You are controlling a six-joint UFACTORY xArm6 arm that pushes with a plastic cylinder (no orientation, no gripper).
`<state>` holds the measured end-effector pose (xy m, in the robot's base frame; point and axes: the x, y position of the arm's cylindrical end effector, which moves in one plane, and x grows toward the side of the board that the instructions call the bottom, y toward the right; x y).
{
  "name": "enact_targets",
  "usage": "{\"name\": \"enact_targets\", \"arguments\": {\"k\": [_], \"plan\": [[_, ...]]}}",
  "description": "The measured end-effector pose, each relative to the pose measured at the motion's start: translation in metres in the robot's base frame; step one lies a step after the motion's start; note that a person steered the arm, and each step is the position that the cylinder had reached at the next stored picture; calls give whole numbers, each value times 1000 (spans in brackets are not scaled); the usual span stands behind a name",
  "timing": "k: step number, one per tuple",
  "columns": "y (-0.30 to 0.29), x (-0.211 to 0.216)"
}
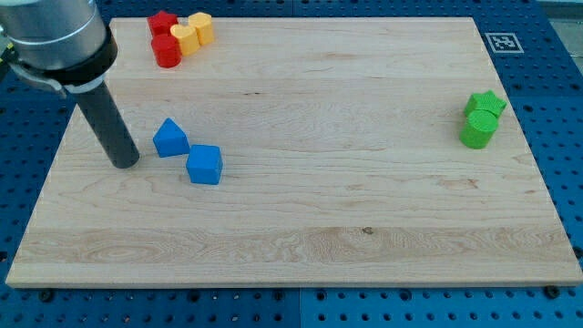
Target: Keep the blue triangle on right side of the yellow hexagon
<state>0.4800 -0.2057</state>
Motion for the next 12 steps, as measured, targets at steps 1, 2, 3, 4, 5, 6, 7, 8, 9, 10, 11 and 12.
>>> {"name": "enact_targets", "arguments": {"k": [1, 2, 3, 4, 5, 6, 7, 8, 9, 10, 11, 12], "plan": [[61, -32], [116, -101], [129, -114], [113, -81], [122, -89], [137, -175], [137, -232], [133, -197], [105, -138], [86, -99], [137, -92], [190, -138]]}}
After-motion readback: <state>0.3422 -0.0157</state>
